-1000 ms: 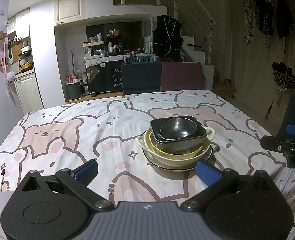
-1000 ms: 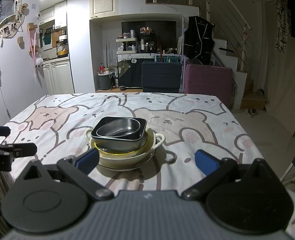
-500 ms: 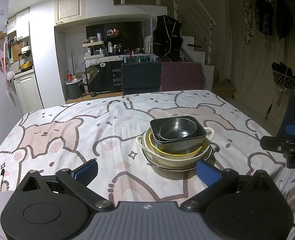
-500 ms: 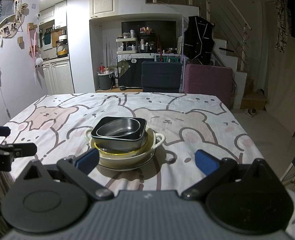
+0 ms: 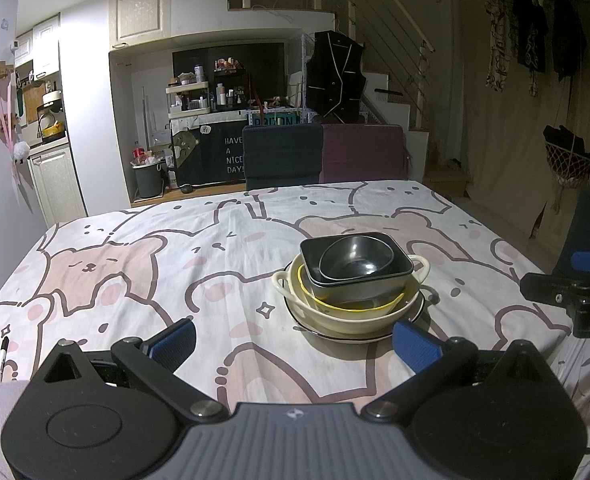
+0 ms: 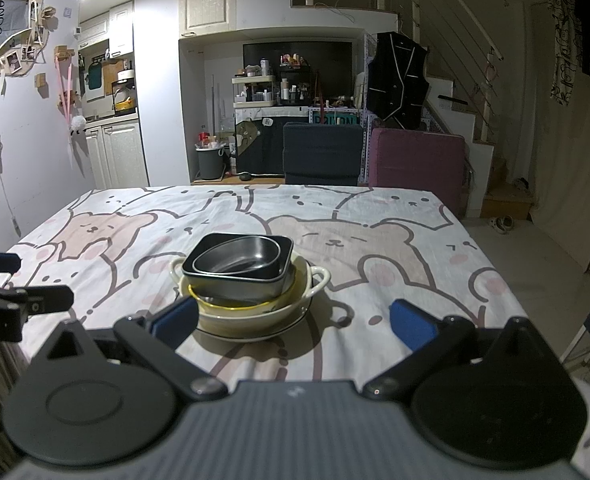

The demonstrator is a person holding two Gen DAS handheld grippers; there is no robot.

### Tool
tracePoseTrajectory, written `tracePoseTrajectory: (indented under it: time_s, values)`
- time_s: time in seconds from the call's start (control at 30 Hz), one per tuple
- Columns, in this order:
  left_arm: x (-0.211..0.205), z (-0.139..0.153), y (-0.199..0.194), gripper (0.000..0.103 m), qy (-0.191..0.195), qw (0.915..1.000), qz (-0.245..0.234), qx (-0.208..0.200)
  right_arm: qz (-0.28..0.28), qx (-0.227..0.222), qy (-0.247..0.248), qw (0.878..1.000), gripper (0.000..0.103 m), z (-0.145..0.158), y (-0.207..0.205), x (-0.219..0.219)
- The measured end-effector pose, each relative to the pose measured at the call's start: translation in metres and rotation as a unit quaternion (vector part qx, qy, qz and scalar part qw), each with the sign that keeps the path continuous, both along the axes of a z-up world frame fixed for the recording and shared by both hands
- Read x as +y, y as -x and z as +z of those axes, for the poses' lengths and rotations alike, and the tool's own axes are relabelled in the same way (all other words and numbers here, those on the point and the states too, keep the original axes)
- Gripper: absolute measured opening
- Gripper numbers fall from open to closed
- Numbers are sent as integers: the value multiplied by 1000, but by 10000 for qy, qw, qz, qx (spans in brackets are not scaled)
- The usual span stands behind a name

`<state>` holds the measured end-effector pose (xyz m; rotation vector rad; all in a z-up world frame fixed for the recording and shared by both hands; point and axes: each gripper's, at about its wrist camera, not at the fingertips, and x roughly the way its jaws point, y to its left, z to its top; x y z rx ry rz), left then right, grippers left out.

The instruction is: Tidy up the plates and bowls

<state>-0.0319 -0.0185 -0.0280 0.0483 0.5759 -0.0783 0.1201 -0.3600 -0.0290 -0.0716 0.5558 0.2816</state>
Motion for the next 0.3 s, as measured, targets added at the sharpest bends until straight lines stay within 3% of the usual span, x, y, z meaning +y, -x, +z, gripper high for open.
tracePoseTrajectory:
  time_s: [0.3]
  values:
    - [0, 0, 0, 103, 2, 10000, -1, 2, 0, 2, -1, 10000, 103, 0, 0, 0]
